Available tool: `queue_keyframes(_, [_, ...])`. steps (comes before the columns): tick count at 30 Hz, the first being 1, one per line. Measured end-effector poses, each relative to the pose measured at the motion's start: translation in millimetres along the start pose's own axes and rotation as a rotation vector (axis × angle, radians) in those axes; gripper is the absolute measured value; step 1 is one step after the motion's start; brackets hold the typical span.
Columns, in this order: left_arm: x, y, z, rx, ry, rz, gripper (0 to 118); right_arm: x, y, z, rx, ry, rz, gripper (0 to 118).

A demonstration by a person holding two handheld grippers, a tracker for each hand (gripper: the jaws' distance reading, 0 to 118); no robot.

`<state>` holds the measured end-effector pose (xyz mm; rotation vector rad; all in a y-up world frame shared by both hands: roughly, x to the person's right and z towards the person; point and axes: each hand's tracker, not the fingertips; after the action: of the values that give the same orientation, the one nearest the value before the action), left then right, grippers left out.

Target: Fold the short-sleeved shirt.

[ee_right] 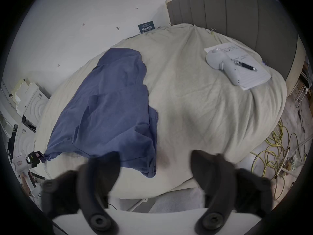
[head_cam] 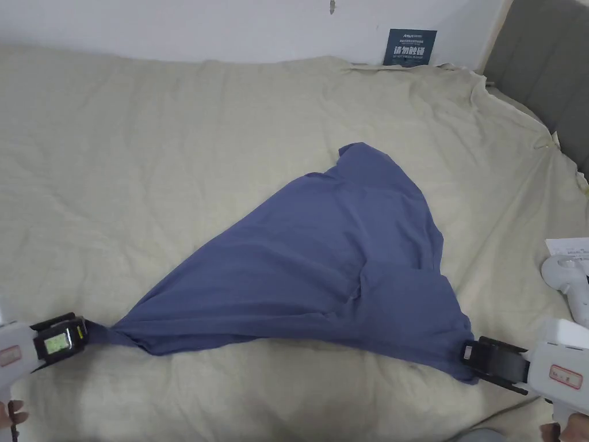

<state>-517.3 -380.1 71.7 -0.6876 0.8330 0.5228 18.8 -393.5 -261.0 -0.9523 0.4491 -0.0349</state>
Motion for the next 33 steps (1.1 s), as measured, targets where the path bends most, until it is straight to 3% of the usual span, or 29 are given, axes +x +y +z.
queue_keyframes(1, [-2, 4, 7, 0.028, -0.009, 0.022, 102, 0, 3, 7, 0.035, 0.001, -0.001, 94])
queue_keyframes(2, [-5, 10, 14, 0.050, -0.023, 0.052, 113, -1, 8, 15, 0.053, 0.000, 0.003, 97])
queue_keyframes(3, [-5, 17, 21, 0.067, -0.049, 0.069, 116, -2, 12, 23, 0.079, -0.006, 0.008, 97])
queue_keyframes(6, [4, 32, 41, 0.152, -0.085, 0.075, 116, -14, 24, 46, 0.180, -0.019, 0.063, 97])
queue_keyframes(10, [31, 38, 58, 0.274, -0.106, 0.009, 116, -42, 34, 73, 0.311, -0.061, 0.224, 97])
queue_keyframes(12, [47, 35, 67, 0.312, -0.117, -0.039, 116, -54, 33, 83, 0.385, -0.071, 0.266, 97])
queue_keyframes(20, [110, -5, 93, 0.558, -0.080, -0.304, 113, -89, 9, 100, 0.645, -0.023, 0.263, 102])
queue_keyframes(22, [115, -11, 97, 0.574, -0.102, -0.293, 109, -96, 3, 102, 0.672, -0.009, 0.260, 102])
queue_keyframes(27, [118, -14, 96, 0.574, -0.149, -0.260, 80, -106, 1, 100, 0.691, 0.002, 0.278, 100])
queue_keyframes(29, [120, -15, 96, 0.575, -0.150, -0.272, 75, -110, 0, 101, 0.696, 0.005, 0.287, 99])
queue_keyframes(31, [120, -16, 96, 0.576, -0.152, -0.279, 58, -112, 1, 101, 0.698, 0.015, 0.288, 88])
queue_keyframes(33, [122, -16, 96, 0.575, -0.160, -0.283, 33, -115, 1, 101, 0.698, 0.016, 0.292, 68])
